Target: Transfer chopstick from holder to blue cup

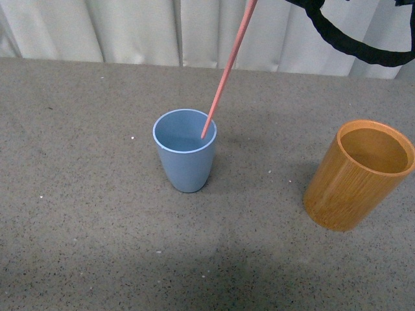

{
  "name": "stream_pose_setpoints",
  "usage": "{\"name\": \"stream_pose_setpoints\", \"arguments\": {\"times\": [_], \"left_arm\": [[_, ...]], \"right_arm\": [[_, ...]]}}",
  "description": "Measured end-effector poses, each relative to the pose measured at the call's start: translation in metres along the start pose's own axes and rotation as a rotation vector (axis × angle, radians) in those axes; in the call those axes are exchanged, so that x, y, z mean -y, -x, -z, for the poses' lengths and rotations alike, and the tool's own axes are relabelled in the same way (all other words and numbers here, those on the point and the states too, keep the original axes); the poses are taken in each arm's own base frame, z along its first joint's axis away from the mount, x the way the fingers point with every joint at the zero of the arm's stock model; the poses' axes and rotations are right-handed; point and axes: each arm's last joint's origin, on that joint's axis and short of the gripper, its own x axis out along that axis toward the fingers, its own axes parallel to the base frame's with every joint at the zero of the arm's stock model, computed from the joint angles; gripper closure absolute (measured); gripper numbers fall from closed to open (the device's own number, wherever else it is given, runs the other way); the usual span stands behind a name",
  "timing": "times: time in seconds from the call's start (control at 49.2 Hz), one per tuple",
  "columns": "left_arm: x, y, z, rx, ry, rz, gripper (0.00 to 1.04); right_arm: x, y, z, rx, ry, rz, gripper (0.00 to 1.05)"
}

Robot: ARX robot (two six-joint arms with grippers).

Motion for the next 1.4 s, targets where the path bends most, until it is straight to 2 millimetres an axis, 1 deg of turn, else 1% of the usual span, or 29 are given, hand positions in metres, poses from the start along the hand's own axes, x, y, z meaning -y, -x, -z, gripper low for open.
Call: {"name": "stream_pose_setpoints", "arguments": {"times": [0.284, 0.345, 0.386, 0.427, 0.508, 0.589, 0.65, 0.711, 0.731, 0.772, 0.792, 0.833, 0.874, 0.935, 0.955, 0.995, 1.016, 1.056, 1.077, 1.117, 1.138, 1.178, 1.219, 1.26, 1.341, 1.381, 1.402], "left_arm": [[0.000, 0.000, 0.000, 0.000, 0.000, 0.000, 0.07], [0.000, 0.000, 0.000, 0.000, 0.000, 0.000, 0.07], [0.000, 0.000, 0.000, 0.000, 0.000, 0.000, 0.07], [0.000, 0.000, 0.000, 0.000, 0.000, 0.000, 0.07], [0.000, 0.000, 0.000, 0.000, 0.000, 0.000, 0.07], [0.000, 0.000, 0.000, 0.000, 0.000, 0.000, 0.07], [0.000, 0.000, 0.000, 0.000, 0.000, 0.000, 0.07], [0.000, 0.000, 0.000, 0.000, 0.000, 0.000, 0.07], [0.000, 0.000, 0.000, 0.000, 0.000, 0.000, 0.07], [0.000, 0.000, 0.000, 0.000, 0.000, 0.000, 0.07], [0.000, 0.000, 0.000, 0.000, 0.000, 0.000, 0.07], [0.000, 0.000, 0.000, 0.000, 0.000, 0.001, 0.07], [0.000, 0.000, 0.000, 0.000, 0.000, 0.000, 0.07], [0.000, 0.000, 0.000, 0.000, 0.000, -0.002, 0.07], [0.000, 0.000, 0.000, 0.000, 0.000, -0.002, 0.07], [0.000, 0.000, 0.000, 0.000, 0.000, -0.002, 0.07], [0.000, 0.000, 0.000, 0.000, 0.000, -0.002, 0.07], [0.000, 0.000, 0.000, 0.001, 0.000, -0.002, 0.07], [0.000, 0.000, 0.000, 0.001, 0.000, -0.002, 0.07], [0.000, 0.000, 0.000, 0.001, 0.000, -0.002, 0.07], [0.000, 0.000, 0.000, 0.001, 0.000, -0.002, 0.07], [0.000, 0.000, 0.000, 0.001, 0.000, -0.002, 0.07], [0.000, 0.000, 0.000, 0.001, 0.000, -0.002, 0.07], [0.000, 0.000, 0.000, 0.001, 0.000, -0.002, 0.07], [0.000, 0.000, 0.000, 0.001, 0.000, 0.001, 0.07], [0.000, 0.000, 0.000, 0.001, 0.000, 0.001, 0.07], [0.000, 0.000, 0.000, 0.001, 0.000, 0.000, 0.07]], "right_arm": [[-0.002, 0.001, 0.004, -0.026, 0.018, -0.006, 1.00], [-0.003, 0.001, 0.004, -0.028, 0.021, -0.010, 0.90], [-0.004, 0.002, 0.005, -0.029, 0.021, -0.013, 0.79], [-0.004, 0.002, 0.005, -0.030, 0.021, -0.015, 0.72], [-0.004, 0.002, 0.005, -0.035, 0.021, -0.014, 0.52], [-0.004, 0.003, 0.004, -0.031, 0.017, -0.010, 0.36], [-0.001, 0.006, 0.001, -0.020, 0.012, 0.007, 0.22], [0.005, 0.011, -0.001, -0.004, 0.010, 0.033, 0.10], [0.008, 0.014, -0.002, 0.005, 0.005, 0.038, 0.08], [0.013, 0.019, -0.004, 0.019, 0.005, 0.049, 0.09], [0.017, 0.021, -0.004, 0.053, 0.021, 0.069, 0.12], [0.032, 0.031, -0.009, 0.176, 0.071, 0.116, 0.21], [0.044, 0.041, -0.010, 0.225, 0.101, 0.128, 0.26], [0.069, 0.071, -0.012, 0.275, 0.193, 0.129, 0.37], [0.074, 0.076, -0.012, 0.276, 0.213, 0.129, 0.38], [0.091, 0.095, -0.012, 0.277, 0.256, 0.123, 0.46], [0.095, 0.100, -0.012, 0.276, 0.265, 0.121, 0.47], [0.114, 0.119, -0.008, 0.262, 0.296, 0.125, 0.54], [0.118, 0.124, -0.007, 0.257, 0.302, 0.126, 0.56], [0.137, 0.141, -0.001, 0.231, 0.320, 0.132, 0.63], [0.140, 0.144, 0.000, 0.227, 0.321, 0.133, 0.64], [0.160, 0.162, 0.008, 0.194, 0.327, 0.137, 0.72], [0.169, 0.172, 0.012, 0.181, 0.325, 0.150, 0.77], [0.179, 0.187, 0.020, 0.171, 0.318, 0.180, 0.84], [0.183, 0.206, 0.031, 0.164, 0.316, 0.194, 0.95], [0.184, 0.216, 0.039, 0.161, 0.320, 0.187, 1.02], [0.184, 0.219, 0.041, 0.162, 0.320, 0.186, 1.03]]}}
